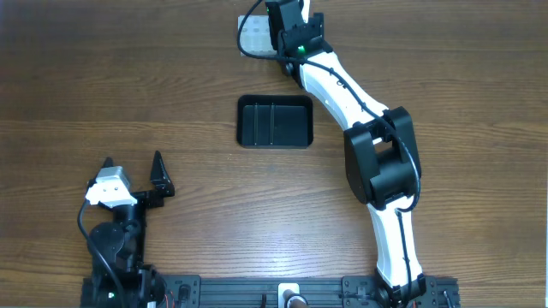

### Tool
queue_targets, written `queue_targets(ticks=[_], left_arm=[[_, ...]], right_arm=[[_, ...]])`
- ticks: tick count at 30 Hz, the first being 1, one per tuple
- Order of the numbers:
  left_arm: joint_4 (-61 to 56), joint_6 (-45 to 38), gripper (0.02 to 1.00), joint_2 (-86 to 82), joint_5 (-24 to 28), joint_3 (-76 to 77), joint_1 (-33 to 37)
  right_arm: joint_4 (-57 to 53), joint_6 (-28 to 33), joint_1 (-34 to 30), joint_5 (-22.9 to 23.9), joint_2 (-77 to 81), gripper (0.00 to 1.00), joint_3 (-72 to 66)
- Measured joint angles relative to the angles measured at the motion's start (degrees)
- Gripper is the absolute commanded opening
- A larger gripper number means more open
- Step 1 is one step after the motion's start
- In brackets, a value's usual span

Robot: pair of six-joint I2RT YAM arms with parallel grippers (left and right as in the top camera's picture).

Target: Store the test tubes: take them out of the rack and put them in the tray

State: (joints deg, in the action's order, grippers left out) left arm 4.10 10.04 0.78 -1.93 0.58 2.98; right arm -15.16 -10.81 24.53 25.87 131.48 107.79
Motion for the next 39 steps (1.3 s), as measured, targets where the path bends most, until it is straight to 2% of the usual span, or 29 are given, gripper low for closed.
queue_targets(ticks=[6, 13, 16, 34, 37, 39], left_arm=[[0.0, 0.0, 1.0, 0.0, 0.0, 0.0, 0.0], [0.0, 0.0, 0.998, 0.0, 0.0, 0.0, 0.0], [0.0, 0.0, 0.998, 0.0, 0.0, 0.0, 0.0], [0.0, 0.0, 0.996, 0.0, 0.0, 0.0, 0.0], [0.0, 0.0, 0.998, 0.0, 0.0, 0.0, 0.0], [0.0, 0.0, 0.998, 0.0, 0.0, 0.0, 0.0]], right_arm=[[0.0, 0.5, 0.0, 0.0, 0.0, 0.693, 0.0], [0.0, 1.0, 0.1, 0.0, 0.3, 0.614, 0.0], [0.0, 1.2, 0.2, 0.0, 0.8, 0.544, 0.0], [2.0, 1.8, 0.6, 0.0, 2.2, 0.524, 0.0], [2.1, 1.8, 0.8, 0.0, 2.2, 0.465, 0.0], [2.4, 1.9, 0.9, 0.0, 2.3, 0.369, 0.0]])
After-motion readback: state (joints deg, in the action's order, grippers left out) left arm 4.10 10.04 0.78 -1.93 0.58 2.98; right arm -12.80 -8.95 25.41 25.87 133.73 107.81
